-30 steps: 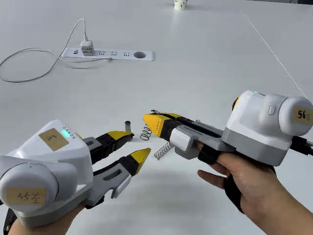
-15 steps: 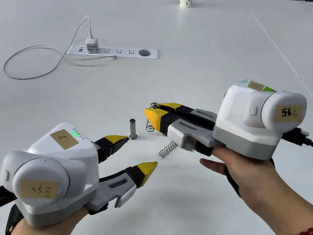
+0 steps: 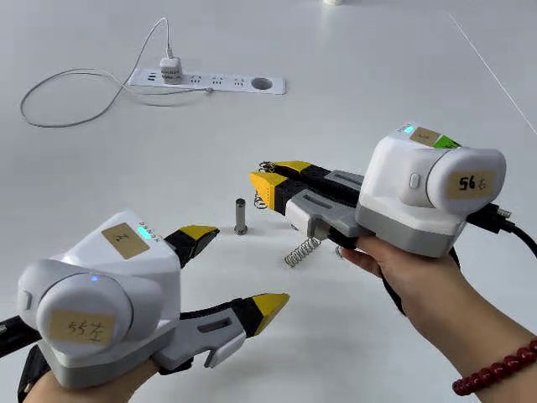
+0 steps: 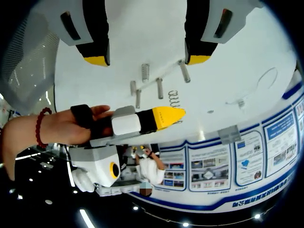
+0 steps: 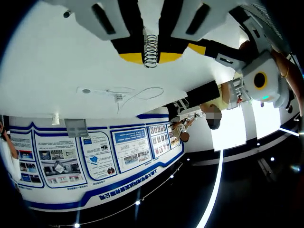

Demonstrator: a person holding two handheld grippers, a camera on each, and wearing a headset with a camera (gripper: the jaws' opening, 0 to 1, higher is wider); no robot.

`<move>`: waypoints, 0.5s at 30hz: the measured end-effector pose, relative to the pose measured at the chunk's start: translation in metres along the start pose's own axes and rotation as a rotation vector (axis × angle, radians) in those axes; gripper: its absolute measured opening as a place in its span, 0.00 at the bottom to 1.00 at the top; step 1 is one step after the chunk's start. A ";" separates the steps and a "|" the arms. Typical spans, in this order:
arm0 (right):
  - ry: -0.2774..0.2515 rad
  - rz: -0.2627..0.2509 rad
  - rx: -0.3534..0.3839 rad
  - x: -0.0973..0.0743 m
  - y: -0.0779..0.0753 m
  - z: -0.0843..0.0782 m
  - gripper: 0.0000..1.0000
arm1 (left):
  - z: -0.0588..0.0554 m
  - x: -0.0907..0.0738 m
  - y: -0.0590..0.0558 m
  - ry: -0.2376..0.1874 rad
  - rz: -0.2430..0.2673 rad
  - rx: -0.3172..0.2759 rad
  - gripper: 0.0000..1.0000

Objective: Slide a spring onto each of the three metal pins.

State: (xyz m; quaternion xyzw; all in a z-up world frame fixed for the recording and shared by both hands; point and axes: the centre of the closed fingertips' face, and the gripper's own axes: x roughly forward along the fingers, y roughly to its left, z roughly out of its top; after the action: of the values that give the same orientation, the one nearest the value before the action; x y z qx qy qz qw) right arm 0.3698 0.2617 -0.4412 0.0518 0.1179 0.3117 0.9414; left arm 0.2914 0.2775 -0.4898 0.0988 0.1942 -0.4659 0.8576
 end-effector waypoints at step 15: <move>0.005 0.005 -0.033 0.024 -0.003 -0.009 0.11 | -0.010 0.004 0.000 0.016 0.003 -0.019 0.84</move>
State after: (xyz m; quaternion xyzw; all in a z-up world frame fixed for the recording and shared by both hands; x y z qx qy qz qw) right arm 0.3879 0.2735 -0.4546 0.0359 0.1152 0.3159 0.9411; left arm 0.2914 0.2780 -0.5009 0.0945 0.2054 -0.4619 0.8576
